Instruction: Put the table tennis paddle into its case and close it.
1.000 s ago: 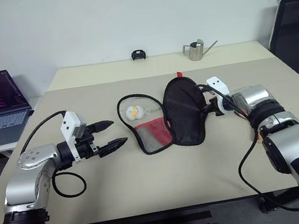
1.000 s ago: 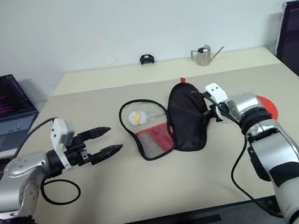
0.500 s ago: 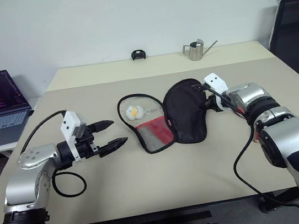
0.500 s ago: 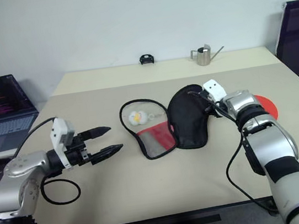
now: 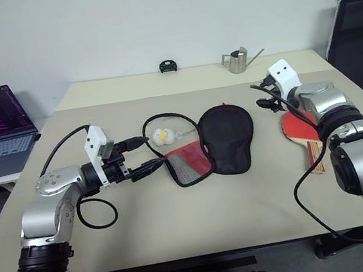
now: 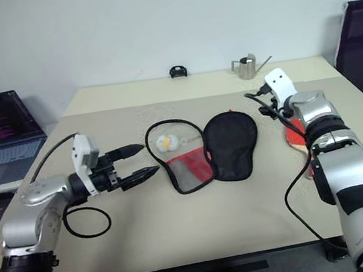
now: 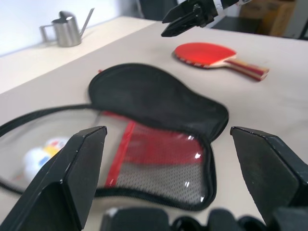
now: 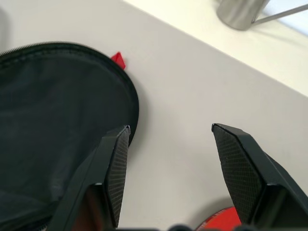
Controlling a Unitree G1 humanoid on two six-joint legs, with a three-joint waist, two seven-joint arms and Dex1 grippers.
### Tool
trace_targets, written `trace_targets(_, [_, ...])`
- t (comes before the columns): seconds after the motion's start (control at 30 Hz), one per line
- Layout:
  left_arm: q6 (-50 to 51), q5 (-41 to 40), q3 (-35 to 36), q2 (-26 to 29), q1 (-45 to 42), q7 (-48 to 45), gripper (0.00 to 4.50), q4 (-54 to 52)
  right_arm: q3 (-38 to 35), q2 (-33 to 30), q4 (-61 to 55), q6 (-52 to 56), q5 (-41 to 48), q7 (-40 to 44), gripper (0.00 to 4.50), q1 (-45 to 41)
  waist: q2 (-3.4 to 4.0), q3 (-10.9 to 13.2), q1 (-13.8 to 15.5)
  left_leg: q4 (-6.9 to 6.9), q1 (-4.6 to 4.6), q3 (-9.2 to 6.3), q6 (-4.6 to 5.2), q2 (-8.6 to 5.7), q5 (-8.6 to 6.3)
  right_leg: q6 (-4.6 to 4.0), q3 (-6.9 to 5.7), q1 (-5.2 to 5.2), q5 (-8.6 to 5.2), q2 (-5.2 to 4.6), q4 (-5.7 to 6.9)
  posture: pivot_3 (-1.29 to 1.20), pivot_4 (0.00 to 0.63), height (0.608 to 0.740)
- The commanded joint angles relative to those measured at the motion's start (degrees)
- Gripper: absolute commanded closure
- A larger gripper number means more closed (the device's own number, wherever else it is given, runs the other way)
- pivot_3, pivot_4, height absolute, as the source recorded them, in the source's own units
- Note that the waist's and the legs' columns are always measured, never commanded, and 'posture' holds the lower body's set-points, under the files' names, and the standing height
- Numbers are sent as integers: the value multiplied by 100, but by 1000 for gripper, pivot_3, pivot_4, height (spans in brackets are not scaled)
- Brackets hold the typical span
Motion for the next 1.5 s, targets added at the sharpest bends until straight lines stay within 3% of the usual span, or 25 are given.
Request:
trace_targets(0.03, [82,-249,-52,-67,-261,-89,0,-288,-253,-400,-1630,804,359,631,1525,708,0,0,3,0,-1,0,0,0,0,0,-1,1,0,0,-1,0,150,740])
trace_targets(0.13, [117,-273,-151,-111,-396,-169,0,-245,-535,-656,-3109,1753,635,647,1525,1546,0,0,18,1,-4,-3,1,0,0,0,-1,3,0,0,-4,0,150,740])
trace_targets(0.3, [60,-219,-427,-294,-673,-385,0,-62,-1504,-819,-5845,3668,1072,-39,21,3115,1,0,46,2,-5,-6,2,-1,-1,0,-3,3,0,0,-2,0,150,740])
trace_targets(0.57, [5,-176,-713,-522,-981,-718,0,110,-2727,187,-7940,5086,879,-1920,21,4432,2,0,3,5,11,-2,2,0,0,0,5,9,0,5,14,0,150,740])
trace_targets(0.8, [-125,-56,-830,-620,-1226,-906,0,451,-2766,759,-7982,5023,822,-2651,21,4752,2,0,8,8,11,-1,2,-3,1,1,7,9,0,6,18,0,150,740])
trace_targets(1.4, [-152,15,-716,-571,-1147,-801,0,431,-2165,677,-6456,4183,846,-2915,21,4566,1,-1,-14,8,20,2,3,-2,1,1,11,16,0,8,16,0,150,740])
trace_targets(1.5, [-146,11,-700,-557,-1128,-777,0,410,-2111,619,-6231,4128,859,-2891,605,4531,0,-1,-15,8,29,3,3,-1,1,1,12,24,0,11,17,0,150,740])
